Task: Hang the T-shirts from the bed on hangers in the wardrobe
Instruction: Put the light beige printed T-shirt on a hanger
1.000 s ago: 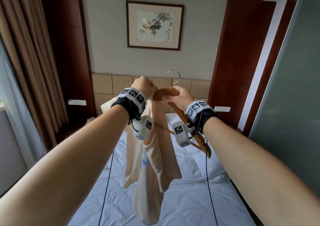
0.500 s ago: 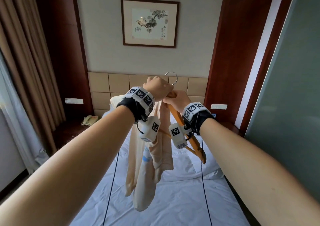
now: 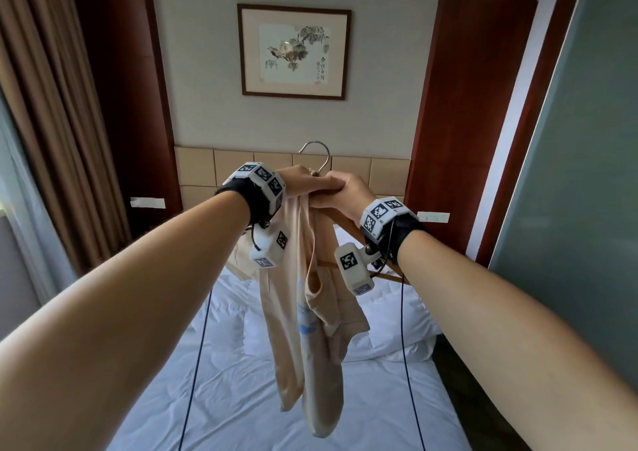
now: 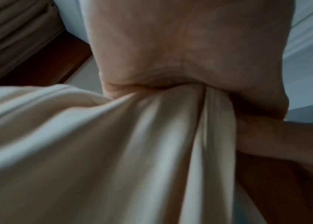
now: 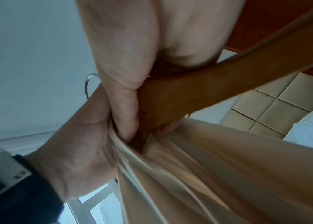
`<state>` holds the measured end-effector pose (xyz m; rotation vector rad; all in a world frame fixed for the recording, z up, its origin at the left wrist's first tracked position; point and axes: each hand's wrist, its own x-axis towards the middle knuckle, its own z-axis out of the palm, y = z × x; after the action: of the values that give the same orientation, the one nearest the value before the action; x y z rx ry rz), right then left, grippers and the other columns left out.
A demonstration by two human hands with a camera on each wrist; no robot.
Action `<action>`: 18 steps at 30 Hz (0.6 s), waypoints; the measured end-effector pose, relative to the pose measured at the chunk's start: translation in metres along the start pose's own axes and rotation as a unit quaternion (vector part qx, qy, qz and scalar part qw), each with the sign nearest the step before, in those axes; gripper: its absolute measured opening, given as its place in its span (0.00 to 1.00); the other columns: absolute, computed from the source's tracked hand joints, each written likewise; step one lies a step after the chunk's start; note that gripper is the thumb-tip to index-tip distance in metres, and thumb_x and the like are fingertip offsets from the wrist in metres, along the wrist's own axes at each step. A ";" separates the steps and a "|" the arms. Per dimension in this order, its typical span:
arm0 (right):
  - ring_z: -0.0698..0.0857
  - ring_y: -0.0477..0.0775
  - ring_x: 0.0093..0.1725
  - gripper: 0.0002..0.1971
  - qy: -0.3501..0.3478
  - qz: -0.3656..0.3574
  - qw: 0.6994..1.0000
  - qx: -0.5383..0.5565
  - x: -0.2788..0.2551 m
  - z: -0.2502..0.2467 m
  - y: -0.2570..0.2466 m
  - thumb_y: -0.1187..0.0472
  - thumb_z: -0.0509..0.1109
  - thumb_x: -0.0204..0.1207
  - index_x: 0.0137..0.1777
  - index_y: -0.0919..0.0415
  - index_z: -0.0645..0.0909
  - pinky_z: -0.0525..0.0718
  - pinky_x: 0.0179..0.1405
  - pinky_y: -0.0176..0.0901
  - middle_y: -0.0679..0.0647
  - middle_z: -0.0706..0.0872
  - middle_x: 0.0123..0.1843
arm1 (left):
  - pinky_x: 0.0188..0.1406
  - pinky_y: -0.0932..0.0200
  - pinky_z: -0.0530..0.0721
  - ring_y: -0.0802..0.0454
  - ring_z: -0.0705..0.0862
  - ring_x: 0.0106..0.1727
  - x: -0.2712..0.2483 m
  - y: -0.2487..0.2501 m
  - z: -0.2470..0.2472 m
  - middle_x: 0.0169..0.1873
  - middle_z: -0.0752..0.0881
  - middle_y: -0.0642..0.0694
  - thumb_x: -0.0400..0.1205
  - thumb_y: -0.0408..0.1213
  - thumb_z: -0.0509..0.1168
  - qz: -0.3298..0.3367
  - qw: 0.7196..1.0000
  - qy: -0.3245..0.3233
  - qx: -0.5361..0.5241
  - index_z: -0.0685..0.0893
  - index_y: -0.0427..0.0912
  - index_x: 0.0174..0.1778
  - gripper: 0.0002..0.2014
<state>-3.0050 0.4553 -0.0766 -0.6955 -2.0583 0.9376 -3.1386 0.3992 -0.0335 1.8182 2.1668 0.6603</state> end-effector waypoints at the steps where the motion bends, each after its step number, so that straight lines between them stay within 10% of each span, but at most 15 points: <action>1: 0.88 0.52 0.43 0.10 -0.007 -0.001 1.000 0.012 -0.002 -0.005 0.001 0.66 0.83 0.69 0.41 0.55 0.85 0.87 0.53 0.48 0.53 0.90 0.41 | 0.40 0.57 0.74 0.52 0.81 0.39 0.001 0.004 0.003 0.37 0.84 0.49 0.78 0.70 0.60 0.000 1.000 -0.002 -0.006 0.83 0.47 0.38 0.26; 7: 0.90 0.59 0.58 0.16 -0.086 0.065 0.989 0.105 -0.009 -0.038 0.008 0.58 0.79 0.66 0.54 0.59 0.87 0.85 0.67 0.51 0.61 0.92 0.53 | 0.35 0.58 0.75 0.50 0.79 0.35 0.003 0.015 0.014 0.32 0.82 0.47 0.79 0.59 0.66 0.026 0.997 0.045 -0.049 0.88 0.37 0.45 0.24; 11: 0.89 0.56 0.51 0.05 -0.106 0.084 0.977 0.166 -0.013 -0.052 0.015 0.68 0.67 0.76 0.48 0.63 0.84 0.86 0.62 0.45 0.60 0.89 0.46 | 0.34 0.57 0.73 0.49 0.77 0.33 -0.004 0.024 0.017 0.30 0.79 0.45 0.75 0.53 0.68 0.033 0.994 0.075 -0.073 0.88 0.34 0.41 0.21; 18: 0.81 0.50 0.41 0.16 -0.082 0.025 0.992 -0.088 -0.009 -0.064 0.021 0.77 0.75 0.72 0.40 0.54 0.78 0.84 0.56 0.49 0.49 0.82 0.39 | 0.28 0.58 0.66 0.47 0.71 0.28 -0.008 0.036 0.025 0.23 0.72 0.47 0.74 0.52 0.69 0.031 0.990 0.132 -0.036 0.75 0.43 0.24 0.19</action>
<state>-2.9446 0.4857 -0.0682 -0.7888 -2.2989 0.8726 -3.0946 0.4010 -0.0387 1.8568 2.2178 1.0324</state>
